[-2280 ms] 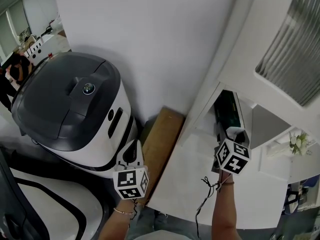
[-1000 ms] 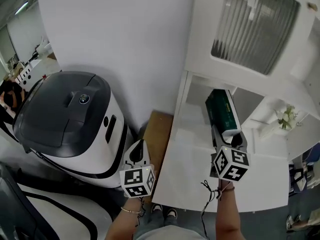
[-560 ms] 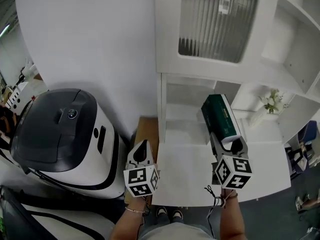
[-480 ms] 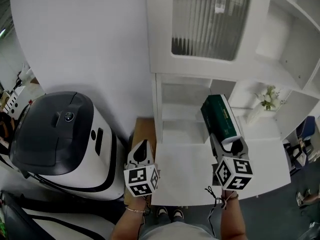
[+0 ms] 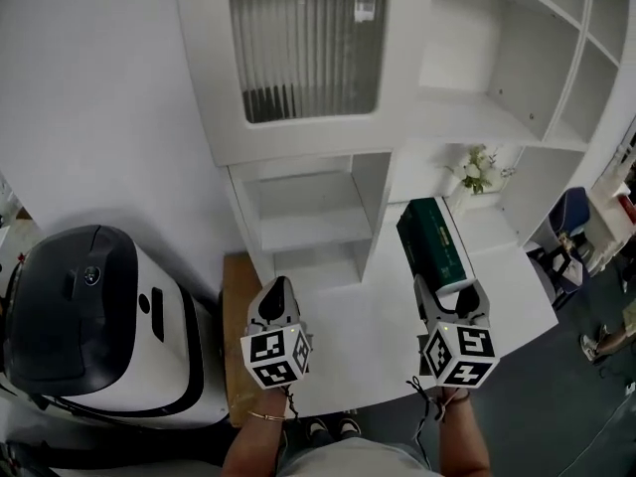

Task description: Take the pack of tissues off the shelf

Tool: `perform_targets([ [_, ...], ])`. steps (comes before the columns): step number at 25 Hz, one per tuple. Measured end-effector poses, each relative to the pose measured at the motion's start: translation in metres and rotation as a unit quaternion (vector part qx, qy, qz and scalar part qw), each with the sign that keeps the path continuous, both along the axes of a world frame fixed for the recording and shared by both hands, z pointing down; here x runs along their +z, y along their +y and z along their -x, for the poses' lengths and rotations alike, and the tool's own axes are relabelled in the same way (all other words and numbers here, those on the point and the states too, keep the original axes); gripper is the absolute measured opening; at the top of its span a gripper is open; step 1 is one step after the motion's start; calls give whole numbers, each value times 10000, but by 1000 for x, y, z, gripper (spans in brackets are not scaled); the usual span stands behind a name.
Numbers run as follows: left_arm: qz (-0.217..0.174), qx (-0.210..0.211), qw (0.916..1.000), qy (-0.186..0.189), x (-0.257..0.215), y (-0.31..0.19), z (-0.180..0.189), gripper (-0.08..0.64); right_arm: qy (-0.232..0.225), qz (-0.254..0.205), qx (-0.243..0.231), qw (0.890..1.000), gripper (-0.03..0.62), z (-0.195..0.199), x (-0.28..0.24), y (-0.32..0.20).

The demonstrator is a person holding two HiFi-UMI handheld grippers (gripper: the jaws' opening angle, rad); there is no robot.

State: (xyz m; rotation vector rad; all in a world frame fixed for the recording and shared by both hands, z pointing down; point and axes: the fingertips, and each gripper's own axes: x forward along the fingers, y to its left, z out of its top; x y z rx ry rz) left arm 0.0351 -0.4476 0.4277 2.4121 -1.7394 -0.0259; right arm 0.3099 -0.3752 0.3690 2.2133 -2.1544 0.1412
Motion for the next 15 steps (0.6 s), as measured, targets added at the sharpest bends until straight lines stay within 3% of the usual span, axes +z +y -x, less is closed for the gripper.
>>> perform_targets([
  [8, 13, 482, 9988, -95, 2, -2, -56, 18, -93, -77, 679, 9976, 339, -60, 20, 25],
  [15, 150, 698, 9972, -217, 11, 0, -78, 18, -205, 41, 1127, 9934, 339, -87, 56, 42],
])
